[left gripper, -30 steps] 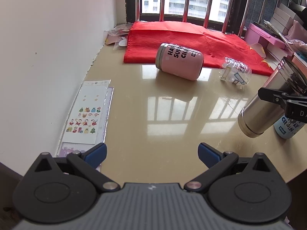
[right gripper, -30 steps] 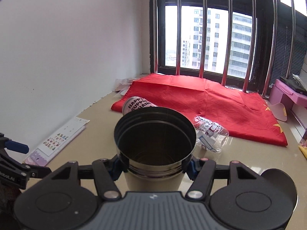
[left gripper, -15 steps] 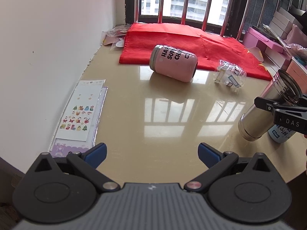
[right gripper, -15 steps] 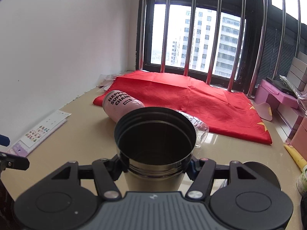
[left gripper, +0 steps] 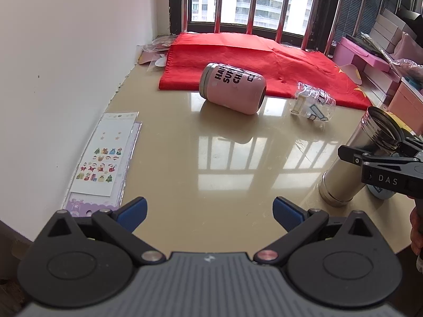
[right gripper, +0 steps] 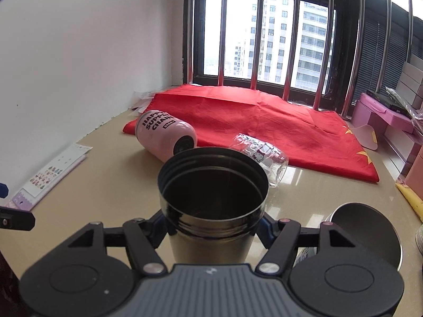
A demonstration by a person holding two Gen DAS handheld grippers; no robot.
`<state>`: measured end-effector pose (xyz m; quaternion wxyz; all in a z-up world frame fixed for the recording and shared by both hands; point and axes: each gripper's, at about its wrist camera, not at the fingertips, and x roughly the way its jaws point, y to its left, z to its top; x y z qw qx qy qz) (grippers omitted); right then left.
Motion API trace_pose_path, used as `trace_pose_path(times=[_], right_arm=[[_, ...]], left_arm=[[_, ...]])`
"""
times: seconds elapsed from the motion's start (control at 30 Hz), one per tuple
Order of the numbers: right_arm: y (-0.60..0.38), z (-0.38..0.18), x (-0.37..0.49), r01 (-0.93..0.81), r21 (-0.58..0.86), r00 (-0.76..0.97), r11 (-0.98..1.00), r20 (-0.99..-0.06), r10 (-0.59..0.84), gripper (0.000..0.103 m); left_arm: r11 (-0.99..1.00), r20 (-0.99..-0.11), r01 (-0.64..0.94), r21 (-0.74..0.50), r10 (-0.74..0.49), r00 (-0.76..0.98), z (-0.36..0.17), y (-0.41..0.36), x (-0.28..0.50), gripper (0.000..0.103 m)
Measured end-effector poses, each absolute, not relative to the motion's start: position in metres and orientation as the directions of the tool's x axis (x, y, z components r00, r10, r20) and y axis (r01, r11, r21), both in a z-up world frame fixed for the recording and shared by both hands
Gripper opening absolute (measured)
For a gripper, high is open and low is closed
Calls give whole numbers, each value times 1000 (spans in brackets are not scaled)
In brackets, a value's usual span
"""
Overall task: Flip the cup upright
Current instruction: 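Lower the upright tumbler onto the table and open the right tool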
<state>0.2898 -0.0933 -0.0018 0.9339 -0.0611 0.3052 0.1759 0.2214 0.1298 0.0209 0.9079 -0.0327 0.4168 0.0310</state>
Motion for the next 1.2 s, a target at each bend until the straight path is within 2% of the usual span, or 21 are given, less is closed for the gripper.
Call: trace_pose_path(times=[0.03, 0.1, 0.27, 0.53, 0.7, 0.93, 1.2], right_arm=[[-94, -1, 288, -374, -4, 753, 927, -584, 302, 78], [-96, 2, 284, -376, -5, 762, 927, -570, 306, 97], [-103, 15, 272, -372, 1, 794, 928, -518, 319, 103], [-119, 46, 236, -373, 21, 841, 928, -414, 348, 103], [-137, 60, 204, -374, 25, 862, 927, -359, 357, 103], [-174, 60, 149, -352, 39, 882, 935, -321, 346, 103], [-215, 43, 72, -311, 53, 898, 949, -311, 311, 103]], left_arm=[[996, -757, -82, -33, 29, 653, 22, 129, 221, 103], [996, -755, -83, -31, 31, 655, 23, 128, 221, 103], [996, -743, -89, -32, 36, 668, 28, 125, 218, 103], [994, -706, -96, -47, 35, 708, 36, 114, 204, 103], [993, -647, -102, -62, 38, 761, 44, 99, 180, 103], [992, -506, -97, -85, 41, 862, 58, 63, 123, 103], [991, -423, -93, -91, 46, 905, 47, 25, 51, 103]])
